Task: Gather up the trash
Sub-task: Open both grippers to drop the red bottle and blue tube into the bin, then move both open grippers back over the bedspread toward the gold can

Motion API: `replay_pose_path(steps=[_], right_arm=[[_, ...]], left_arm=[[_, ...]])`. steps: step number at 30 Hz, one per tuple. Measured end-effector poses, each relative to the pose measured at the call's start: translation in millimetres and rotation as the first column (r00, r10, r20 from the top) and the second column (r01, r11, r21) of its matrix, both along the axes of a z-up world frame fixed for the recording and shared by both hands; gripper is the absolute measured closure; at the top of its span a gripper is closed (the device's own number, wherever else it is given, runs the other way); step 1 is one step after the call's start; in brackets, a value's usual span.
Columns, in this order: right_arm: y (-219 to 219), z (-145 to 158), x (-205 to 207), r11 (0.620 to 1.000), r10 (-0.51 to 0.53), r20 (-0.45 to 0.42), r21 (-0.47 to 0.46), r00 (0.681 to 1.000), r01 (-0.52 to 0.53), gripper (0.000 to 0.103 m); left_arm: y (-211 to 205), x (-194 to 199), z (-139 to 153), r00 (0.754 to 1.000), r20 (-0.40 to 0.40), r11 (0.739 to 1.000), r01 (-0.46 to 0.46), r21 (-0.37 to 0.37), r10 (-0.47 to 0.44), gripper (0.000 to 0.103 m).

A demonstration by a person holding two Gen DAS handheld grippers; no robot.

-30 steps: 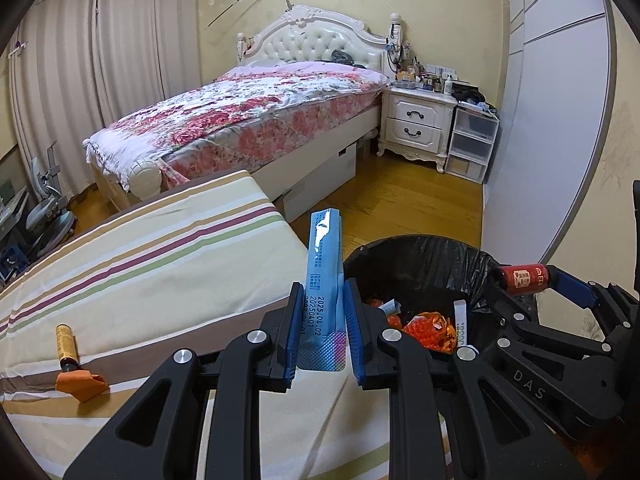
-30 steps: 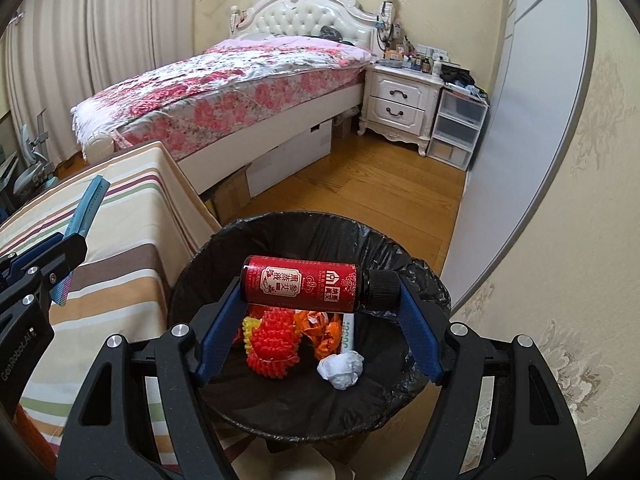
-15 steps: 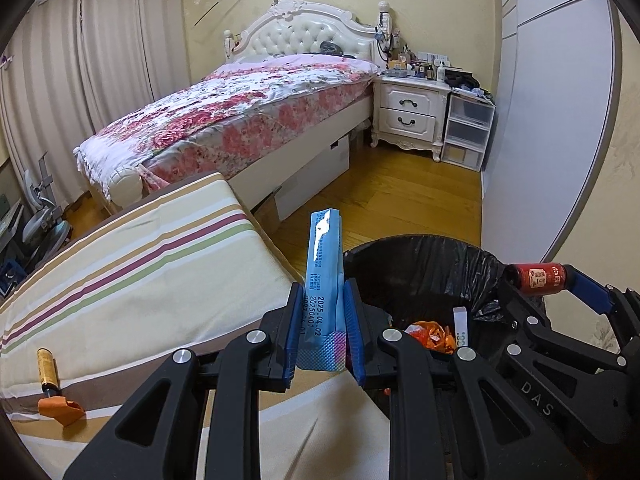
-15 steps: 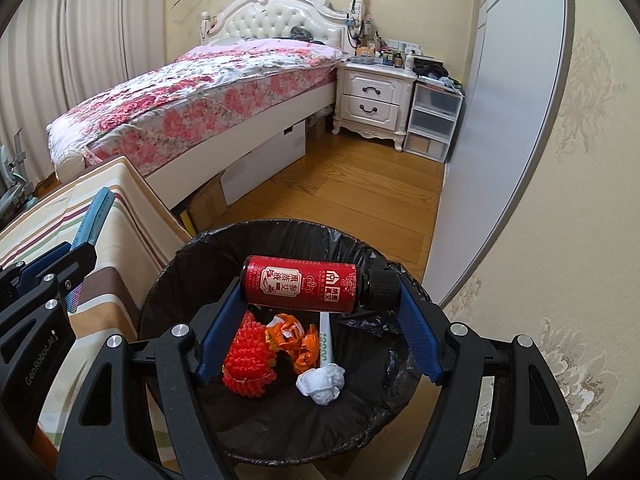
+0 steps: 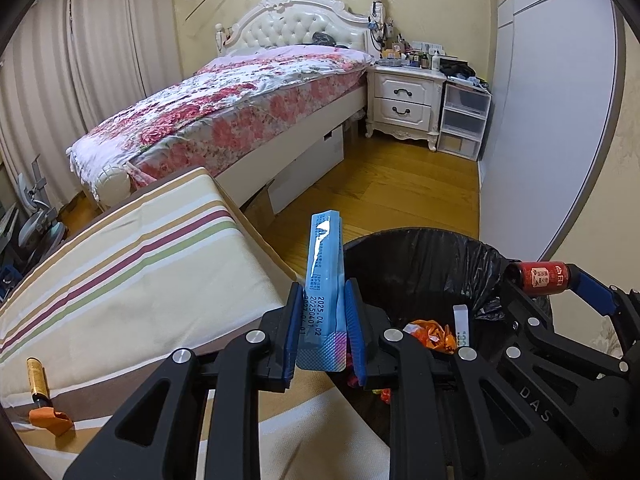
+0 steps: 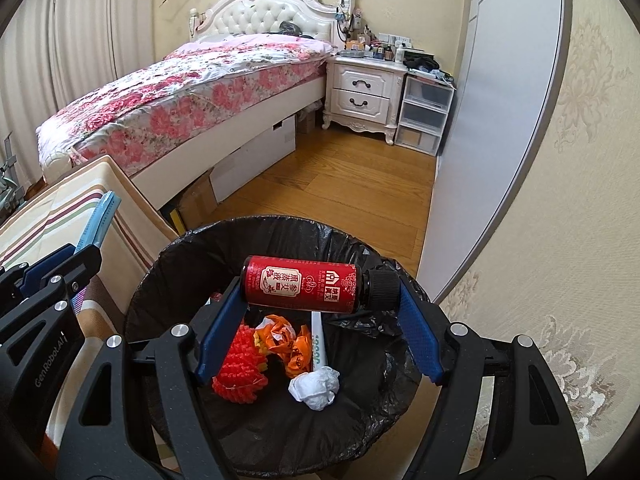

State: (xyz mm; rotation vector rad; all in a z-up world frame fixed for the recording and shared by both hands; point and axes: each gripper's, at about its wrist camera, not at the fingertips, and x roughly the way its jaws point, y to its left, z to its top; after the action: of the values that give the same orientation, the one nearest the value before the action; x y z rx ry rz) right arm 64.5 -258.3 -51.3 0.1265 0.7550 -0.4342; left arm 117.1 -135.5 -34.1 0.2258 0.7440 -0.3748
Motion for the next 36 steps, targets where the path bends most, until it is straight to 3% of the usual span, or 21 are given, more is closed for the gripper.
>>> replay_pose_path(steps=[2,6,11,16,25,36], right_arm=[[-1.1,-0.4,0.5,1.000,-0.005,-0.002,0.002,1.000,0.005,0.030],[-2.7,-1.2,0.0,1.000,-0.011,-0.003,0.003,1.000,0.011,0.029],[-3.9,-1.6,-0.1,1.000,-0.018,-0.007,0.000,1.000,0.018,0.029],[-4.9,-2.1,-1.4,1.000,-0.025,-0.009,-0.001,1.000,0.025,0.029],[-2.5,-1.6,-7.0,1.000,-0.023,-0.009,0.002,1.000,0.023,0.029],[24.8,7.0,-16.8,0.999,0.044,0.003,0.022,0.999,-0.044,0.029]], left_arm=[[0.5,0.6,-0.7,1.000,-0.005,1.000,-0.001,-0.004,0.001,0.070],[0.8,1.4,-2.0,1.000,-0.007,1.000,0.002,-0.004,-0.002,0.064],[3.3,2.6,-1.1,1.000,-0.011,1.000,-0.007,-0.015,0.007,0.047],[5.5,1.6,0.6,1.000,-0.008,1.000,-0.016,-0.022,0.016,0.038],[20.0,-6.3,8.7,0.998,0.006,0.998,-0.054,-0.030,0.055,0.030],[61.1,-25.0,12.3,0.991,0.007,0.991,-0.131,-0.026,0.131,0.030]])
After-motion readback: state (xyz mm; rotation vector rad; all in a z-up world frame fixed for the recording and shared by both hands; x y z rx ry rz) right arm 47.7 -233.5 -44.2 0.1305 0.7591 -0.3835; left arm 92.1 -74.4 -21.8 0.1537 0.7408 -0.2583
